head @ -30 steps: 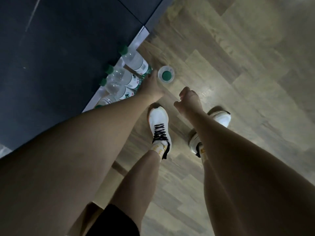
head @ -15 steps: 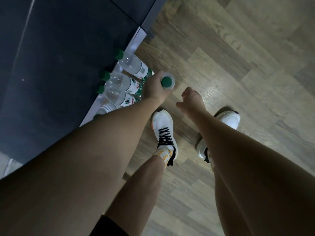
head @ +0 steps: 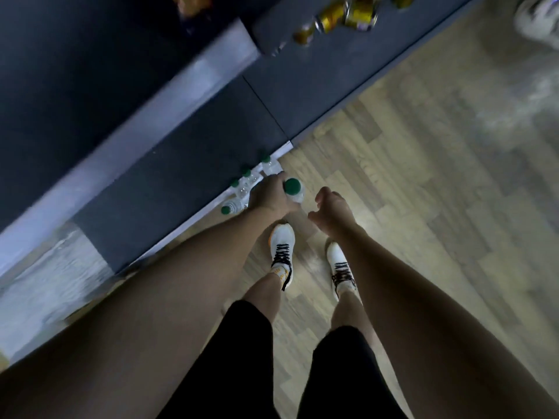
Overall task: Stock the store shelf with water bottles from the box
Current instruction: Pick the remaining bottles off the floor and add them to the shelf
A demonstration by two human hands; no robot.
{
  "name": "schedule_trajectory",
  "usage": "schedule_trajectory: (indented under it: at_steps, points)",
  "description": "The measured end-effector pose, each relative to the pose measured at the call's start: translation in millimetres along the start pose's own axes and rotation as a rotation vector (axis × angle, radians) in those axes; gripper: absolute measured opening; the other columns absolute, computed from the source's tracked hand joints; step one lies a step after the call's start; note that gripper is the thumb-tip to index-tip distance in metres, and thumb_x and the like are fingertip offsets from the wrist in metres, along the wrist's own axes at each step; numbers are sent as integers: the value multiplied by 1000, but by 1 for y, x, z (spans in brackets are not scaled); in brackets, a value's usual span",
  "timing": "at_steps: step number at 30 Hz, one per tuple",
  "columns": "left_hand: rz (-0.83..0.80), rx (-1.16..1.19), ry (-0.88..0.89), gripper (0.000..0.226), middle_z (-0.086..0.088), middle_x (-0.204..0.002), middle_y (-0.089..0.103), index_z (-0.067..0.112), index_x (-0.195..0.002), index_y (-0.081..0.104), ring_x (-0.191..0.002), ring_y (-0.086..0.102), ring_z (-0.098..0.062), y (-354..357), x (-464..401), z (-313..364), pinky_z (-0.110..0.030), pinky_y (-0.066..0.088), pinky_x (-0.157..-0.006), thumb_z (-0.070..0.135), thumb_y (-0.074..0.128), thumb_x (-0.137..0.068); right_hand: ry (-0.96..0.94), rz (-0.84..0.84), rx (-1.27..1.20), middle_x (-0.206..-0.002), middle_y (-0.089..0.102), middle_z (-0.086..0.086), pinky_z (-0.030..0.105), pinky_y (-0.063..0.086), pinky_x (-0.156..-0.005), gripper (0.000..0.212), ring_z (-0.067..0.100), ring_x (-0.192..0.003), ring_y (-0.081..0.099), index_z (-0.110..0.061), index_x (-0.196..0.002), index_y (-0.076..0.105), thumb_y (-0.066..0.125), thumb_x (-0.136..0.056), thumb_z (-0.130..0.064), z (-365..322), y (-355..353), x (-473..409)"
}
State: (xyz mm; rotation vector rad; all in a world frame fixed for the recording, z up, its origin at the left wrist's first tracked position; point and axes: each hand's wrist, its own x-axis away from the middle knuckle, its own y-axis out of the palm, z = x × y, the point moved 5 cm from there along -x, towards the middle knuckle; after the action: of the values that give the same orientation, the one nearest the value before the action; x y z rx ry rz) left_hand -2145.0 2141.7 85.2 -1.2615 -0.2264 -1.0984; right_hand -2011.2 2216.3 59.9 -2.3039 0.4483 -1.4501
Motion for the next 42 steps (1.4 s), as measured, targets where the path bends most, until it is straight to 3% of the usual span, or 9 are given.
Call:
schedule_trajectory:
  at_steps: [2, 7, 11, 16, 21, 27, 31, 38, 42]
  points:
    - [22, 22, -2, 55, -1, -111, 67, 20, -113, 63, -107, 62, -25, -47, 40, 25, -34, 52, -86, 35, 84, -65, -43, -27, 18, -113, 58, 15, 31, 45, -68, 37, 33, -98, 59, -9, -110, 51, 68, -77, -13, -31, -34, 38]
    - [135, 27, -24, 45, 5, -90, 70, 21, -92, 67, -83, 66, -20, -151, 135, 62, -25, 48, -67, 36, 84, -53, -183, -42, 149, -111, 53, 8, 36, 51, -74, 43, 28, -95, 58, -11, -116, 53, 72, -79, -20, -101, -107, 123]
    - [194, 86, -29, 45, 3, -82, 69, 21, -74, 60, -73, 67, -19, -219, 212, 77, -26, 46, -56, 45, 84, -44, -328, -120, 341, -135, 54, 15, 30, 40, -96, 31, 27, -125, 53, -8, -127, 55, 58, -99, -22, -153, -146, 182]
    - [335, 94, -53, 46, 0, -81, 70, 16, -83, 69, -71, 66, -18, -290, 316, 94, -31, 54, -59, 42, 85, -50, -590, -61, 500, -125, 59, 12, 30, 41, -79, 46, 30, -117, 57, -9, -120, 55, 75, -84, -29, -225, -178, 283]
    - [472, 166, -80, 45, 4, -75, 67, 18, -77, 66, -66, 64, -16, -338, 410, 85, -30, 51, -56, 43, 86, -45, -817, -68, 639, -97, 59, 1, 23, 37, -55, 44, 24, -96, 62, -12, -114, 61, 79, -75, -25, -295, -175, 365]
    - [581, 245, -85, 39, 3, -77, 72, 19, -78, 70, -72, 70, -15, -386, 514, 61, -30, 58, -65, 42, 88, -53, -979, -213, 676, -95, 72, -7, 24, 46, -71, 40, 14, -90, 64, -21, -100, 68, 84, -65, -14, -351, -154, 446]
    - [665, 224, -84, 29, -1, -68, 73, 21, -67, 72, -62, 71, -22, -415, 575, 44, -38, 60, -59, 43, 88, -54, -1043, -271, 651, -100, 74, -5, 38, 51, -98, 56, 16, -100, 67, -21, -105, 65, 90, -55, -18, -379, -136, 494]
    - [759, 196, -122, 36, -10, -66, 73, 20, -76, 78, -56, 72, -26, -454, 664, 11, -37, 60, -57, 49, 84, -57, -1013, -338, 793, -109, 59, -2, 34, 55, -82, 63, 13, -97, 60, -17, -116, 57, 91, -65, -29, -414, -98, 570]
    - [861, 136, -227, 55, -10, -52, 67, 5, -67, 69, -52, 70, -25, -470, 701, -9, -36, 61, -61, 58, 80, -57, -1064, -325, 693, -113, 61, -5, 35, 54, -94, 67, 10, -106, 60, -20, -120, 56, 91, -64, -32, -432, -76, 606]
